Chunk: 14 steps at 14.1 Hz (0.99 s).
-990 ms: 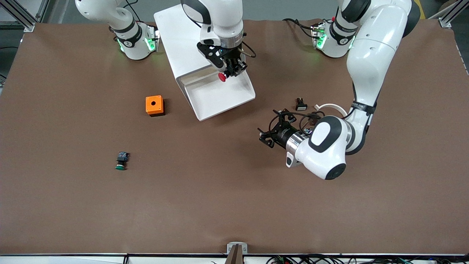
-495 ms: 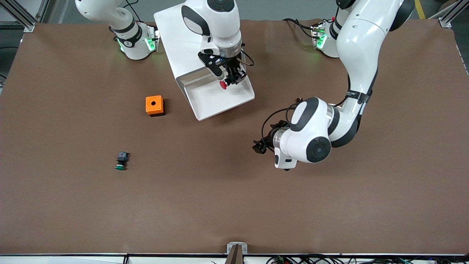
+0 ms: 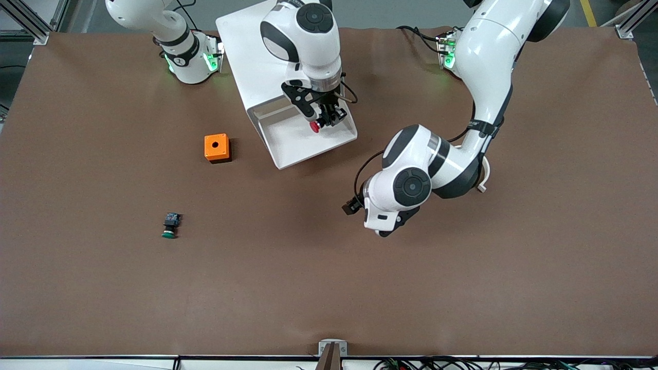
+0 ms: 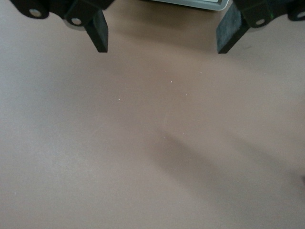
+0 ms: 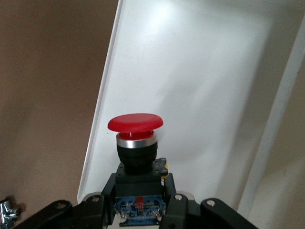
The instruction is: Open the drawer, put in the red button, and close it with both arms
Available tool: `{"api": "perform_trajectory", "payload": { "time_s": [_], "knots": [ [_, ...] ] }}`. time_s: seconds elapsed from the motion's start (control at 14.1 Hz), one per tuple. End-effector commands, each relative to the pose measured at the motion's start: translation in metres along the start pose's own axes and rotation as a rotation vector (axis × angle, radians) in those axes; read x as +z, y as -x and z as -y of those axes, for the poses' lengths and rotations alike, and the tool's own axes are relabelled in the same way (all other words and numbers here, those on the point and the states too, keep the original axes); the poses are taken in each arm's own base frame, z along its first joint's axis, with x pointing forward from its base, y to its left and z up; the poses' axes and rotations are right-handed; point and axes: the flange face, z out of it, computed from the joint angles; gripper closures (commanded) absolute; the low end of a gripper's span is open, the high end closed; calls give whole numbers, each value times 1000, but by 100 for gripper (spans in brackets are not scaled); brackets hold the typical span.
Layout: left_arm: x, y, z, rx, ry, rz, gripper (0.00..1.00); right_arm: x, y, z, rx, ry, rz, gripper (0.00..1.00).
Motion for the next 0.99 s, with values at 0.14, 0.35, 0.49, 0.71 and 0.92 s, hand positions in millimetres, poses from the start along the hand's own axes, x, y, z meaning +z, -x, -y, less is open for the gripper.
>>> {"api": "perform_trajectory", "payload": {
  "time_s": [0.14,0.35,0.49,0.71,0.92],
  "knots": [
    [8,36,-9,78,-40,-89,0,29,7,13,11,35,-15,100],
    [15,50,-13,109,-57,-115,0,31,7,15,11,37,-15,100],
    [21,67,-22,158,-46,-178,0,33,4,15,6,39,-21,100],
    [23,73,-25,175,-16,-206,0,36,-6,16,-67,53,-24,100],
    [33,85,-22,191,-32,-200,0,37,-13,18,-152,59,-21,100]
  ]
}}
